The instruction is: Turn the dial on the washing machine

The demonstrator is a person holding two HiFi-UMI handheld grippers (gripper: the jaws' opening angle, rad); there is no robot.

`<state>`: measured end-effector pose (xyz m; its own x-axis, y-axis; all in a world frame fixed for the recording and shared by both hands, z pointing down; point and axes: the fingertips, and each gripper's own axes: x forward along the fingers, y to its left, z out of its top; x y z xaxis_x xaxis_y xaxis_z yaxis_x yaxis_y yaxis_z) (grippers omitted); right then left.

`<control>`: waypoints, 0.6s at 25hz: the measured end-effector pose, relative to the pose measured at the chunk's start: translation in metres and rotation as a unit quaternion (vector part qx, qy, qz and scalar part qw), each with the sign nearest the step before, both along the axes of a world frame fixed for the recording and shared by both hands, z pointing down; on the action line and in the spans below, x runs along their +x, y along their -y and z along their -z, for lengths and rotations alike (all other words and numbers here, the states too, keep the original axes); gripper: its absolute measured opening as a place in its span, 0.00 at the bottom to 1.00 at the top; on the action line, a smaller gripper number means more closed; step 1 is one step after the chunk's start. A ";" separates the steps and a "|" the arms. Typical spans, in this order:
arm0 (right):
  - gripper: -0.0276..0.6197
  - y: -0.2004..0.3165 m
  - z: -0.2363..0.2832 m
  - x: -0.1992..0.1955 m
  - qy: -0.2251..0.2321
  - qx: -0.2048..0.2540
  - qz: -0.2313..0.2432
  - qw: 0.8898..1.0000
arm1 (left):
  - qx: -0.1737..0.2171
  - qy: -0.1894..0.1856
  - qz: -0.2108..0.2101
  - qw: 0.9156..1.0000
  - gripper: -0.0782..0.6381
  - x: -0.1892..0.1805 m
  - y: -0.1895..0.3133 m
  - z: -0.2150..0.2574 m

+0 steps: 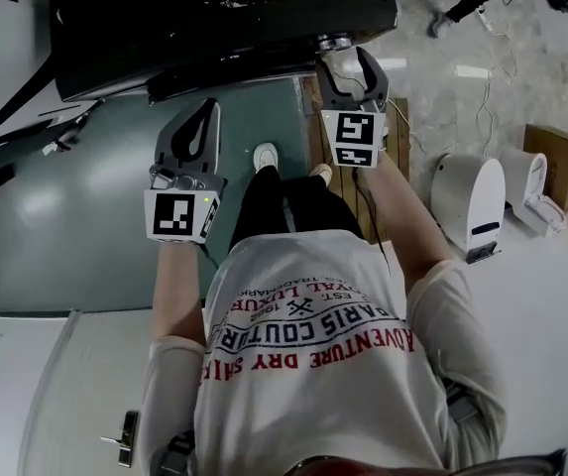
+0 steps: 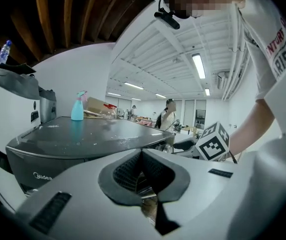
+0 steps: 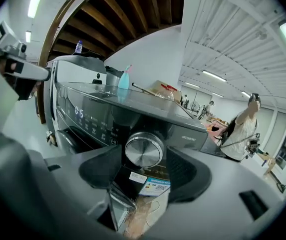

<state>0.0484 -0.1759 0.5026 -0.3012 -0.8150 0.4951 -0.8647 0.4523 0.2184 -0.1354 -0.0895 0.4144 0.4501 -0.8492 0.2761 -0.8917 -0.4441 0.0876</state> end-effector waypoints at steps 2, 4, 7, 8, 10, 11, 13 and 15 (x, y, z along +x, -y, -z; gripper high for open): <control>0.47 0.006 -0.004 -0.005 -0.004 0.008 0.006 1.000 | -0.004 0.005 0.004 1.000 0.13 0.001 0.003 -0.006; 0.47 0.010 -0.007 -0.007 -0.007 0.013 0.006 1.000 | -0.007 0.008 0.005 1.000 0.13 0.003 0.004 -0.010; 0.47 0.015 -0.015 -0.005 -0.028 0.010 -0.006 1.000 | -0.009 0.008 0.010 1.000 0.13 0.004 0.006 -0.014; 0.47 0.015 -0.017 -0.005 -0.036 0.007 -0.009 0.999 | -0.010 0.009 0.012 1.000 0.13 0.004 0.007 -0.015; 0.48 0.015 -0.019 -0.004 -0.040 -0.001 -0.015 0.999 | -0.012 0.015 0.014 1.000 0.13 0.004 0.006 -0.016; 0.48 0.015 -0.019 -0.004 -0.035 -0.009 -0.017 0.999 | -0.012 0.017 0.014 1.000 0.13 0.005 0.006 -0.016; 0.48 0.016 -0.017 -0.004 -0.016 -0.026 -0.021 0.999 | -0.009 0.017 0.015 1.000 0.13 0.005 0.006 -0.013; 0.48 0.016 -0.016 -0.003 0.011 -0.046 -0.025 0.999 | -0.005 0.019 0.015 1.000 0.13 0.004 0.006 -0.010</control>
<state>0.0456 -0.1922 0.5190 -0.2726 -0.7808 0.5621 -0.8908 0.4256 0.1591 -0.1314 -0.0960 0.4245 0.4139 -0.8594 0.3002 -0.9072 -0.4166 0.0582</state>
